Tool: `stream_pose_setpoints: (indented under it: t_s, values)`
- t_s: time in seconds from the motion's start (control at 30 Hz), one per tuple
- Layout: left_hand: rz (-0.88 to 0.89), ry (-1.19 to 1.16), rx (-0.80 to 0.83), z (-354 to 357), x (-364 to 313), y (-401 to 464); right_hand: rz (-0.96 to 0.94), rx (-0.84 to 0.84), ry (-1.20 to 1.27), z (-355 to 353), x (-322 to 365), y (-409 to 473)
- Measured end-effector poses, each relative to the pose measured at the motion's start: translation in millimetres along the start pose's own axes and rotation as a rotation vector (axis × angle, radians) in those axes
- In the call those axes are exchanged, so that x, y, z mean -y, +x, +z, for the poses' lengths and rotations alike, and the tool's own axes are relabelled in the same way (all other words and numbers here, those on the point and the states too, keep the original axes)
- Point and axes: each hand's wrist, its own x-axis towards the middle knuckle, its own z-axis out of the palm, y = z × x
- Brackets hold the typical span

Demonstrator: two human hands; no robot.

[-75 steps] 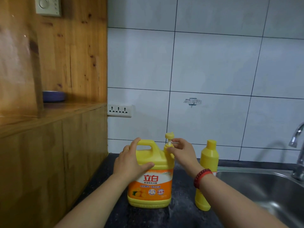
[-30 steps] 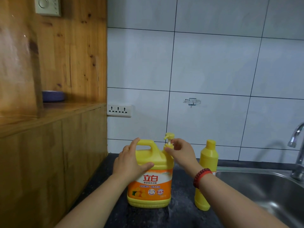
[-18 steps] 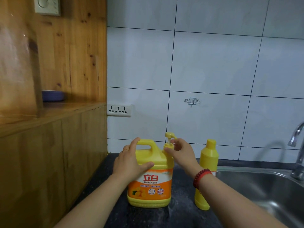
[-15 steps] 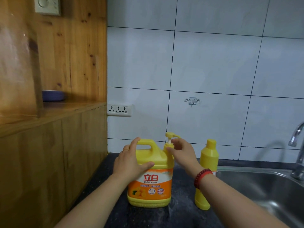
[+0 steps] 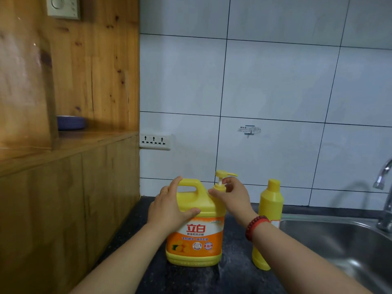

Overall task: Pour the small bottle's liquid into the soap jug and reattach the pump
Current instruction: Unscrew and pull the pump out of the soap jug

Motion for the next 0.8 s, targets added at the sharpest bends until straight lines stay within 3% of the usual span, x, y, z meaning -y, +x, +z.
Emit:
stream_pose_setpoints:
  t_s: [0.47, 0.8]
  values:
    - [0.001, -0.012, 0.004, 2, 2, 1, -0.116, 0.038, 0.042, -15, 12, 3]
    - [0.008, -0.010, 0.002, 2, 2, 1, -0.188, 0.001, -0.068, -31, 35, 12]
